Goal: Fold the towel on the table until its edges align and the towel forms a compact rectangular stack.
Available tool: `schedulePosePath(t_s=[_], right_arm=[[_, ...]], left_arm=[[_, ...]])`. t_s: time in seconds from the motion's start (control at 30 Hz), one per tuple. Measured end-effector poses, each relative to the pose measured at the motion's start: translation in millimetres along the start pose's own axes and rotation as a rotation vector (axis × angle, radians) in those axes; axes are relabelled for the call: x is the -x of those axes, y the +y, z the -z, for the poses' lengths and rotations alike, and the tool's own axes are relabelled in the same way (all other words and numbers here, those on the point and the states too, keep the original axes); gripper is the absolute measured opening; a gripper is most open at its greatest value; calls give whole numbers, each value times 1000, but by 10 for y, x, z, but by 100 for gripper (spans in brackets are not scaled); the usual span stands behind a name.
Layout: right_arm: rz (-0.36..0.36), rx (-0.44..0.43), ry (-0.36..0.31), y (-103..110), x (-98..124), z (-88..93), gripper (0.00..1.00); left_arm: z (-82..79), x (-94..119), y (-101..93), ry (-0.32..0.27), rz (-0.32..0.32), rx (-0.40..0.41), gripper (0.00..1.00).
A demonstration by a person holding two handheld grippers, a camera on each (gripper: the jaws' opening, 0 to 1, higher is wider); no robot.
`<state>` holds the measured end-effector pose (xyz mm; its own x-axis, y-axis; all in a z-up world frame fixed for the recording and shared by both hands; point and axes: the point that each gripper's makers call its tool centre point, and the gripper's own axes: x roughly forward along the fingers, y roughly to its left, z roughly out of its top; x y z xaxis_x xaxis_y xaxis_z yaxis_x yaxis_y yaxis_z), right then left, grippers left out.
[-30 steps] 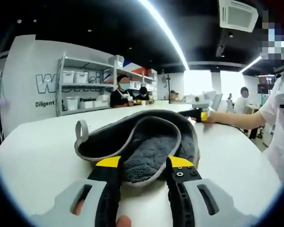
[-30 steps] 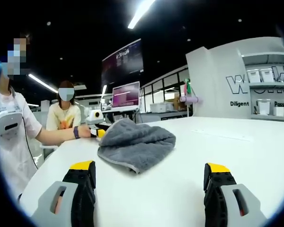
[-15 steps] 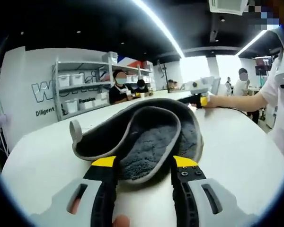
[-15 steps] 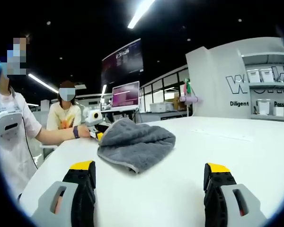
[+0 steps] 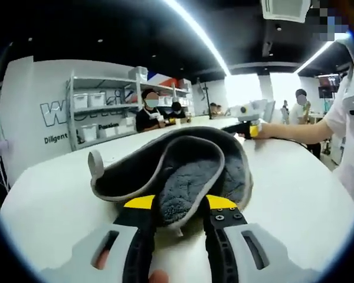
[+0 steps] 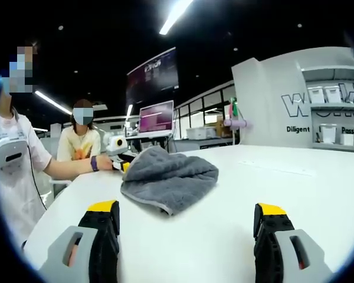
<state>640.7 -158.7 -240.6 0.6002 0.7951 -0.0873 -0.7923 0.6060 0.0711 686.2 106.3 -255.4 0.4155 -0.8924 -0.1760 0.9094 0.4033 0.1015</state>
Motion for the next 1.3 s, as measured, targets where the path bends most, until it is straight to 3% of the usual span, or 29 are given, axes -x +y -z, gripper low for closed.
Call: schedulePosePath(t_s=[0.27, 0.83, 1.13, 1.3], right_arm=[[1, 1, 3, -17, 1, 5, 96], [2, 1, 4, -23, 2, 14, 96], [2, 2, 8, -25, 6, 30, 96], [1, 2, 8, -32, 13, 34, 96]], left_arm=[[-60, 13, -6, -35, 13, 54, 18], [-204, 57, -7, -119, 38, 177, 8], [-369, 133, 62, -224, 37, 302, 7], [-510, 206, 98, -317, 44, 363, 6]])
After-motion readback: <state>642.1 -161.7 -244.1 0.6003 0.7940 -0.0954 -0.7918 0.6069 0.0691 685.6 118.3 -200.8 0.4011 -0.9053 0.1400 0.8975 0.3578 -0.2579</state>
